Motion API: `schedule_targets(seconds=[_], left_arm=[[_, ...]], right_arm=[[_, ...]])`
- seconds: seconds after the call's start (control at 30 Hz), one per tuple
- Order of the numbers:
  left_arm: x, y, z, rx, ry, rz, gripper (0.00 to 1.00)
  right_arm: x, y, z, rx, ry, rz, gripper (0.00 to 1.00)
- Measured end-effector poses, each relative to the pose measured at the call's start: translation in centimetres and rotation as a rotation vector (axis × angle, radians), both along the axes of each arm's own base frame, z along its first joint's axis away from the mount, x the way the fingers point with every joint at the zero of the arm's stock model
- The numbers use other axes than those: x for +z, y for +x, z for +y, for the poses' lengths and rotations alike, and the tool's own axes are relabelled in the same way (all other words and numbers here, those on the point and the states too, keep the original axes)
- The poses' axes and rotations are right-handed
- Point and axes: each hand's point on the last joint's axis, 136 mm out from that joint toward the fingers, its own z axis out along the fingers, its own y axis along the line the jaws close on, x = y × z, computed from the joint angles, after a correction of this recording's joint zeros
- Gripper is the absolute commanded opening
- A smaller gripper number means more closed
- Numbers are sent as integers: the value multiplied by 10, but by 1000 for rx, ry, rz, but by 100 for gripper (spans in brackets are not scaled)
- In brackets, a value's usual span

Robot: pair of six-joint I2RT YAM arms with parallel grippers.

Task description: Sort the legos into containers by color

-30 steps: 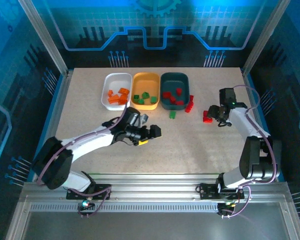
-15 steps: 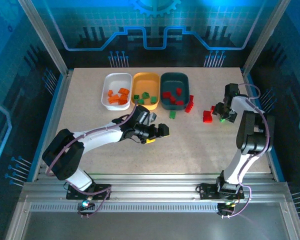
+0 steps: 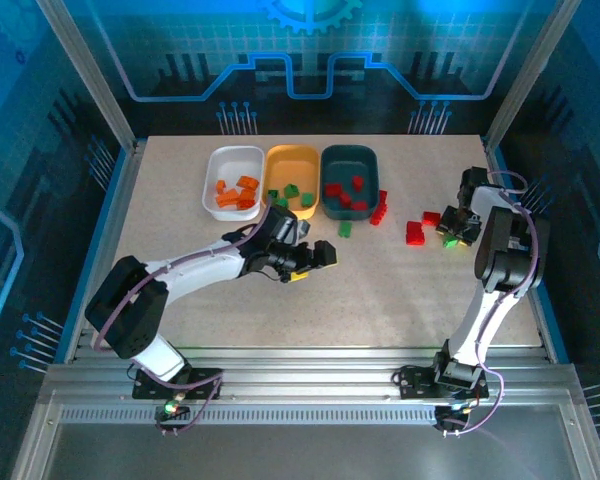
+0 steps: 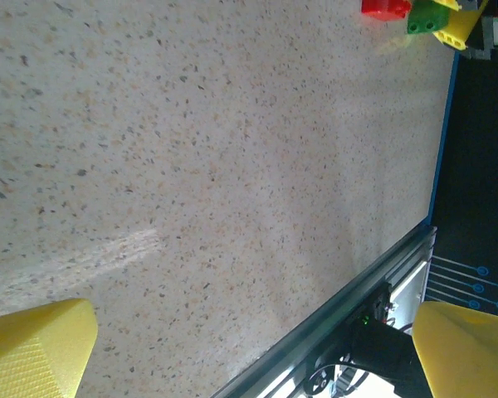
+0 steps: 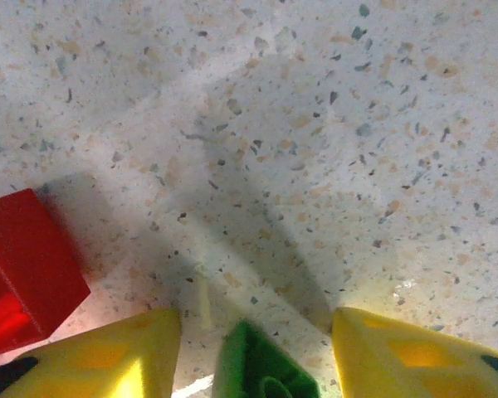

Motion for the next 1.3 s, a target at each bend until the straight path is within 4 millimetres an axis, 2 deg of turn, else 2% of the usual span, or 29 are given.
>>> schedule_targets(seconds=[0.33, 0.6, 0.73, 0.9, 1.07, 1.2, 1.3], left_arm=[[0, 13, 13, 40, -5, 2, 99], [-4, 11, 26, 60, -17, 26, 99], [1, 23, 54, 148, -51, 32, 99], [14, 46, 115, 326, -74, 5, 99], [20, 57, 183, 520, -96, -5, 99], [12, 50, 212, 599, -100, 26, 99], [5, 46, 222, 625, -105, 53, 99]], right_arm=[[0, -3, -3, -17, 4, -11, 34], [2, -14, 7, -31, 40, -44, 31], [11, -21, 12, -33, 42, -60, 31], [35, -21, 23, -5, 21, -119, 31], [69, -19, 61, 97, -18, -194, 31], [97, -13, 108, 217, -27, -257, 32], [117, -3, 159, 327, -7, -312, 32]])
